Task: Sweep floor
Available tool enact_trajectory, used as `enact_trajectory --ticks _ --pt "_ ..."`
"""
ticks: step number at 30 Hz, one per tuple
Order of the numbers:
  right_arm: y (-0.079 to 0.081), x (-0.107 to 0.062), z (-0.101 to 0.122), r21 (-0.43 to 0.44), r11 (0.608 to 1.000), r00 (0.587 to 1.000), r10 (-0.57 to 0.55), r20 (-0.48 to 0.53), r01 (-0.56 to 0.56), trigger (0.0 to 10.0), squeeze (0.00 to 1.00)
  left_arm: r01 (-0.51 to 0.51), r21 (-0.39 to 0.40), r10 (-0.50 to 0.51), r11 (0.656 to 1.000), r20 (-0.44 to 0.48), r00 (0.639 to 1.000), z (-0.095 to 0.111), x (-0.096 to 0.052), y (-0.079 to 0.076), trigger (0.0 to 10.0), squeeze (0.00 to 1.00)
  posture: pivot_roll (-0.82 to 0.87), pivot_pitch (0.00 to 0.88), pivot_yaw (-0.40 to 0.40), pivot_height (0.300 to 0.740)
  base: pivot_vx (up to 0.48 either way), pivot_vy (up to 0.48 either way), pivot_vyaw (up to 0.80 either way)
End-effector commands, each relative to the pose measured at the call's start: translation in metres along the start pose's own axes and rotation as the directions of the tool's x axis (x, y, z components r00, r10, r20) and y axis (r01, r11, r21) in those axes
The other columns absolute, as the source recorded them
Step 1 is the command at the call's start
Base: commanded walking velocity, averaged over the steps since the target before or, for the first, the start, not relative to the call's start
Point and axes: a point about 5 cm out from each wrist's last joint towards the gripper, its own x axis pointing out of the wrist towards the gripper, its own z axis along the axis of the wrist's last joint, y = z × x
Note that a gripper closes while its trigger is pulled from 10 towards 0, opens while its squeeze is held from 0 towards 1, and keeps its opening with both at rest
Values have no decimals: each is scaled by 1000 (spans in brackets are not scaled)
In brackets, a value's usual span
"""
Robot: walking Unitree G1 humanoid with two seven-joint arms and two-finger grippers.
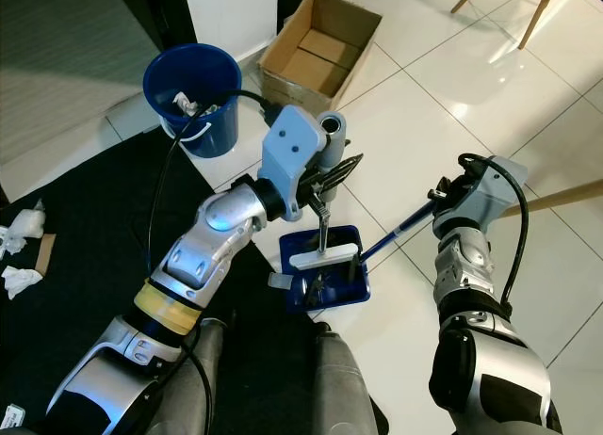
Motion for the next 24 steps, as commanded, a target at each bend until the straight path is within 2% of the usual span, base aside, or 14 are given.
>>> enact_trajectory --ticks 1,3,4,7,11,12,15,17,18,20,21,22,23,24 --pt "-4 -13 -35 42 999 990 -19 -136 25 10000 0 86 -92 -81 992 56 995 13 -8 -2 10000 0 101 246 12 740 0 0 0" --pt "-5 -13 -34 46 999 991 -22 -134 29 10000 0 93 -125 -85 988 68 994 17 -12 2 10000 0 101 246 12 740 0 0 0" --pt "-5 -13 -34 52 998 991 -26 -135 33 10000 0 118 -159 -107 980 77 991 23 -26 12 10000 0 101 225 5 740 0 0 0" --pt "-5 -13 -34 58 998 990 -30 -136 38 10000 0 120 -196 -105 973 87 991 31 -41 26 10000 0 101 208 -2 740 0 0 0" --pt "-7 -14 -36 67 996 990 -46 -137 55 10000 0 60 -246 -30 967 125 992 46 -61 50 10000 0 106 176 -14 740 0 0 0" --pt "-7 -14 -36 67 996 990 -46 -137 55 10000 0 60 -246 -30 967 125 992 46 -61 50 10000 0 106 176 -14 740 0 0 0" --pt "-15 -17 -38 90 991 987 -85 -134 97 10000 0 -123 -276 162 953 124 979 56 -89 86 10000 0 107 133 -21 740 0 0 0" --pt "-19 -19 -38 99 988 986 -105 -129 118 10000 0 -242 -275 269 930 64 961 51 -104 103 10000 0 103 122 -19 740 0 0 0" --pt "-19 -19 -38 99 988 986 -105 -129 118 10000 0 -242 -275 269 930 64 961 51 -104 103 10000 0 103 122 -19 740 0 0 0" --pt "-26 -21 -38 119 982 984 -135 -119 149 10000 0 -390 -203 380 898 -90 921 30 -120 116 10000 0 91 93 -12 740 0 0 0" --pt "-29 -22 -38 125 979 983 -146 -116 160 10000 0 -437 -161 418 885 -137 898 23 -127 120 10000 0 91 93 -12 740 0 0 0" --pt "-32 -23 -37 129 977 981 -156 -111 170 10000 0 -471 -144 448 870 -166 878 17 -133 122 10000 0 79 83 -7 740 0 0 0" --pt "-32 -23 -37 129 977 981 -156 -111 170 10000 0 -471 -144 448 870 -166 878 17 -133 122 10000 0 79 83 -7 740 0 0 0" --pt "-35 -23 -37 132 975 981 -165 -106 178 10000 0 -496 -149 470 855 -181 864 13 -137 122 10000 0 77 81 -6 740 0 0 0"
